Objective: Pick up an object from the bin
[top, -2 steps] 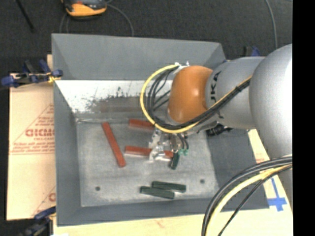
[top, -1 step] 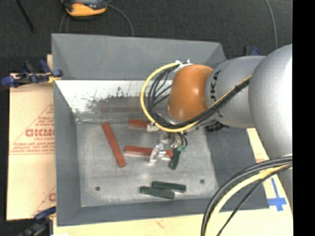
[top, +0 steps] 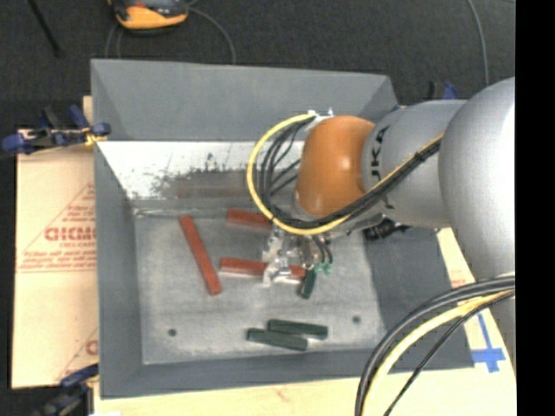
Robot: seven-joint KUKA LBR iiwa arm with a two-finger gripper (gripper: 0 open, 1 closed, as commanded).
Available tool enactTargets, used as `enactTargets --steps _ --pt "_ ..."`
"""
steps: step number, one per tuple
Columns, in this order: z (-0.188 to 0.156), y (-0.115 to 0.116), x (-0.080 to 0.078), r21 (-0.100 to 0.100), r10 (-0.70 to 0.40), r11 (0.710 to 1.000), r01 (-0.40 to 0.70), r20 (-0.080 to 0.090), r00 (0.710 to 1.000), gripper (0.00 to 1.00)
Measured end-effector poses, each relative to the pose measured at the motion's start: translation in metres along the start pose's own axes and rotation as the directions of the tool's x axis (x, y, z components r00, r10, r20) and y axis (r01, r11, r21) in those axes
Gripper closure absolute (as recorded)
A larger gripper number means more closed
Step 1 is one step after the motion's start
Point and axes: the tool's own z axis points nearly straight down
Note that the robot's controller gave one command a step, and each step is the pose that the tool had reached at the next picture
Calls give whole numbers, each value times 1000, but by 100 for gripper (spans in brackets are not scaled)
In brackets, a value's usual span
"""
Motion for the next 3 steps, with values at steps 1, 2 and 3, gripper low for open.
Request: enactTargets --steps 1,2,3 --pt "-1 -1 -10 -1 1 1000 -1 55 998 0" --pt "0 0 0 0 0 1000 0 0 1000 100" --pt "0 0 0 0 0 1000 0 1 1000 100"
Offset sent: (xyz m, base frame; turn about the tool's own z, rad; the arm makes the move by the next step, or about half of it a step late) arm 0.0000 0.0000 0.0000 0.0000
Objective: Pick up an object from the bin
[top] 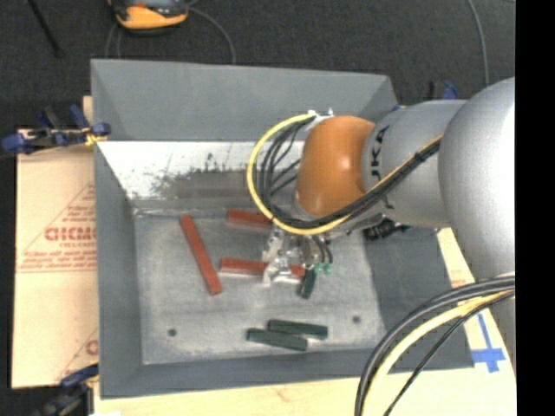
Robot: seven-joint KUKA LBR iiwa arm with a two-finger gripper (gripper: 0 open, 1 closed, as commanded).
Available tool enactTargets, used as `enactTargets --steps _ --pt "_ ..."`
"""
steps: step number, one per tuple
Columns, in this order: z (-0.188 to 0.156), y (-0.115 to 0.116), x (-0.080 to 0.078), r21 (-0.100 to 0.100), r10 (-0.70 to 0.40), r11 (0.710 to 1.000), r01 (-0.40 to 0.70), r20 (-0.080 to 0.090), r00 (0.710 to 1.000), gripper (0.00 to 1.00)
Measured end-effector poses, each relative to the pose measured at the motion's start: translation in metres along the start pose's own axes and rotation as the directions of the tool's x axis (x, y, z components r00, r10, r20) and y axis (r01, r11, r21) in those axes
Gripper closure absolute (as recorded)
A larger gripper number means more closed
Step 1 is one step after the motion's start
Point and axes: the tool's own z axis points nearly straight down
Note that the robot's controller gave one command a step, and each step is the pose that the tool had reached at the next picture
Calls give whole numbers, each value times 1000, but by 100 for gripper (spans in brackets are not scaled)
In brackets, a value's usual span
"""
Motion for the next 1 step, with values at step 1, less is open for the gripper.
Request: enactTargets --steps 1 --pt "2 20 64 11 -213 977 213 53 976 0"
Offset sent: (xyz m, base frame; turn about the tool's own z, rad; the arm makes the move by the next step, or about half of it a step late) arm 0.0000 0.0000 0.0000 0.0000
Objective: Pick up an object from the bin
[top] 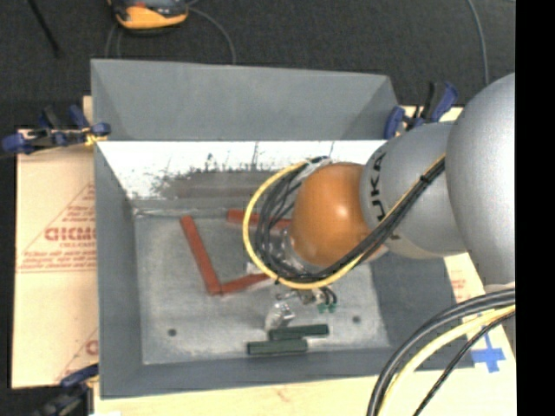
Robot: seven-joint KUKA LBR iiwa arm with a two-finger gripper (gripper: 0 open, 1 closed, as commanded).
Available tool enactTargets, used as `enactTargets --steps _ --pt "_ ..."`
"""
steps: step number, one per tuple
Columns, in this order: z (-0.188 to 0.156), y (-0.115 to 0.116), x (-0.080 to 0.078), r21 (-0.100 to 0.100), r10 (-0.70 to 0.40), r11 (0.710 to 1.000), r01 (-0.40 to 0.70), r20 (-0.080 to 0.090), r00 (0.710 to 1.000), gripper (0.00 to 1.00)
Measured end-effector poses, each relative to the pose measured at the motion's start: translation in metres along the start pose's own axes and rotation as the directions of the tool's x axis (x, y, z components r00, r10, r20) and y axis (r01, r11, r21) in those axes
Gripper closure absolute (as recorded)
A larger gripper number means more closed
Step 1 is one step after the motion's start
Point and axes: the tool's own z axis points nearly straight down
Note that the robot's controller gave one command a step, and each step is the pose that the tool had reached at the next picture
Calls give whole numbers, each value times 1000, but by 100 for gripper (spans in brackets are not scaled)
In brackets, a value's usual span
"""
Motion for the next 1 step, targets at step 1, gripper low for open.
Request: enactTargets --steps 1 --pt "0 0 0 0 2 1000 -2 -1 1000 0"
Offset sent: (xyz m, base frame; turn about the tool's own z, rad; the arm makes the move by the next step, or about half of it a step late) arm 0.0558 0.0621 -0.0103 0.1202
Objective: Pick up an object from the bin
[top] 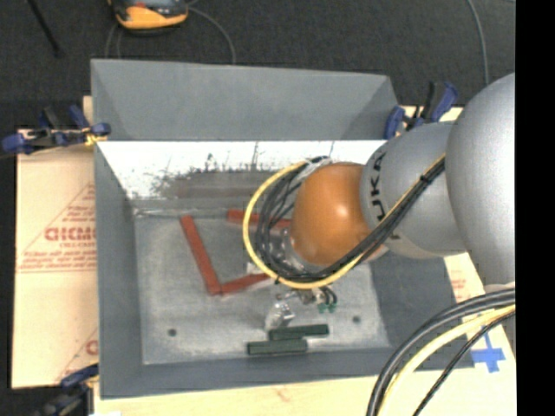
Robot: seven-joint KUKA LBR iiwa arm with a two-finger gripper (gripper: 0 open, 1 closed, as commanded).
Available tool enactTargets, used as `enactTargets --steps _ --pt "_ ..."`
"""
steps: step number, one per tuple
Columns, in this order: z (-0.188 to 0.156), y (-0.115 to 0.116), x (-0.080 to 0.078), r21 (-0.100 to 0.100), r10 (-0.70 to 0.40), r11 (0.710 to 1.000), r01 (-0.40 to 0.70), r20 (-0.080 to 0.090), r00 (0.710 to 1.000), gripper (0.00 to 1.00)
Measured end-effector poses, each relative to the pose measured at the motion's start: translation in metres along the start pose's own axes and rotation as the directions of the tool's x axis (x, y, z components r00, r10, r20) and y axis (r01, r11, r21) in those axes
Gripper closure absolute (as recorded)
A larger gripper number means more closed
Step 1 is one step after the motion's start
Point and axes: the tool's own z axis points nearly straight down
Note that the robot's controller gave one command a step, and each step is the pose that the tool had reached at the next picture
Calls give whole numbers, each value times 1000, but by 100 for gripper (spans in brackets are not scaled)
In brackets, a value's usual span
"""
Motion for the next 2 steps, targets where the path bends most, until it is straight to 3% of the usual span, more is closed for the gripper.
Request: enactTargets --steps 1,2 --pt "1 49 -70 2 116 993 -116 -43 992 100" --pt "2 48 -77 -2 117 993 -117 -1 993 0"
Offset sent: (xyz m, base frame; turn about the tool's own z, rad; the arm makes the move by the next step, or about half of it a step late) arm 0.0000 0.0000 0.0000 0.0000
